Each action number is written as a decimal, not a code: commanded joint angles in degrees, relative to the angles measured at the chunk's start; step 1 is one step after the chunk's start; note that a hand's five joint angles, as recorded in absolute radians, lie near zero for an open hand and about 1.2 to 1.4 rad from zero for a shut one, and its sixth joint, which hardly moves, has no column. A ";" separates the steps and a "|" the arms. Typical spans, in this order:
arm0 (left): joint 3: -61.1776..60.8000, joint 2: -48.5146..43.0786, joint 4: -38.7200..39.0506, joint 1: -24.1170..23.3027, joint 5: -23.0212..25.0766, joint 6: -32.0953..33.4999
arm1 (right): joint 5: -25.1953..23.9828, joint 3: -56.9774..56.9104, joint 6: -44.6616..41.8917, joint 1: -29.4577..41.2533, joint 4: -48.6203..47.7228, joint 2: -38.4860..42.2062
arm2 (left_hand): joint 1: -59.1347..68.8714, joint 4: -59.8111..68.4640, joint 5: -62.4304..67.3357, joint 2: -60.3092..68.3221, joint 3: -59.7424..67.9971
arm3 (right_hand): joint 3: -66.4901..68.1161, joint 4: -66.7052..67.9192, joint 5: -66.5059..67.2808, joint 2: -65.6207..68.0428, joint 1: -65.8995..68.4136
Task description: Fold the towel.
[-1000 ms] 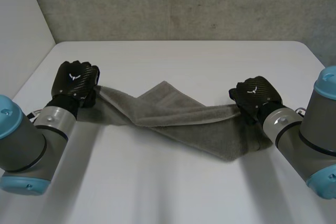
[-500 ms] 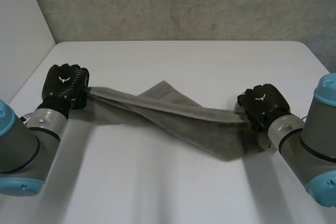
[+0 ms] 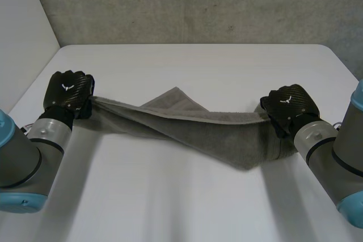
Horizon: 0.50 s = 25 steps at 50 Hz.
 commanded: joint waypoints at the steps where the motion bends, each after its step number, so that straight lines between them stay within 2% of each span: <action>1: 0.34 1.21 -0.97 -0.09 -0.31 0.73 | -0.33 -0.99 -0.12 0.06 3.16 -2.79 | 5.14 2.43 3.72 3.57 4.21 | 4.38 3.60 3.01 3.95 3.37; 3: 0.51 3.85 -1.41 0.00 -0.31 0.64 | -0.60 -1.78 -0.12 -0.29 5.29 -6.06 | 5.14 2.43 3.72 3.57 4.21 | 4.38 3.60 3.01 3.95 3.37; 4: 0.69 7.86 -2.28 0.35 -0.05 0.21 | -1.12 -3.44 -0.03 -0.29 7.11 -9.71 | 5.14 2.43 3.72 3.57 4.21 | 4.38 3.60 3.01 3.95 3.37; 5: 0.69 7.90 -2.29 0.35 -0.04 0.20 | -1.91 -5.71 0.32 -0.29 8.70 -13.14 | 5.14 2.43 3.72 3.57 4.21 | 4.38 3.60 3.01 3.95 3.37; 7: 1.74 16.55 -5.70 1.84 0.13 0.03 | -2.96 -8.35 1.28 -0.38 9.67 -15.70 | 5.14 2.43 3.72 3.57 4.21 | 4.38 3.60 3.01 3.95 3.37; 8: 1.75 16.60 -5.72 1.85 0.13 0.03 | -2.97 -8.37 1.29 -0.38 9.68 -15.73 | 5.14 2.43 3.72 3.57 4.21 | 4.38 3.60 3.01 3.95 3.37; 10: 5.50 23.77 -10.27 2.46 0.22 -0.23 | -4.81 -17.55 5.22 -1.08 12.21 -19.14 | 5.14 2.43 3.72 3.57 4.21 | 4.38 3.60 3.01 3.95 3.37; 11: 5.52 23.80 -10.29 2.46 0.22 -0.24 | -4.82 -17.60 5.24 -1.08 12.23 -19.15 | 5.14 2.43 3.72 3.57 4.21 | 4.38 3.60 3.01 3.95 3.37; 12: 7.96 26.33 -12.90 2.46 0.22 -0.41 | -5.69 -22.47 6.72 -1.78 14.32 -19.85 | 5.14 2.43 3.72 3.57 4.21 | 4.38 3.60 3.01 3.95 3.37; 13: 7.99 26.35 -12.93 2.46 0.22 -0.41 | -6.31 -27.92 7.69 -2.66 16.60 -20.03 | 5.14 2.43 3.72 3.57 4.21 | 4.38 3.60 3.01 3.95 3.37; 14: 10.68 28.35 -15.28 2.64 0.22 -0.58 | -6.31 -27.97 7.70 -2.67 16.62 -20.03 | 5.14 2.43 3.72 3.57 4.21 | 4.38 3.60 3.01 3.95 3.37; 18: 18.68 30.04 -21.17 2.64 0.13 -1.90 | -8.15 -40.33 8.05 -4.51 21.01 -18.90 | 5.14 2.43 3.72 3.57 4.21 | 4.38 3.60 3.01 3.95 3.37; 25: 23.89 27.69 -23.39 3.16 0.13 -2.87 | -8.95 -43.36 7.97 -4.25 21.19 -10.65 | 5.14 2.43 3.72 3.57 4.21 | 4.38 3.60 3.01 3.95 3.37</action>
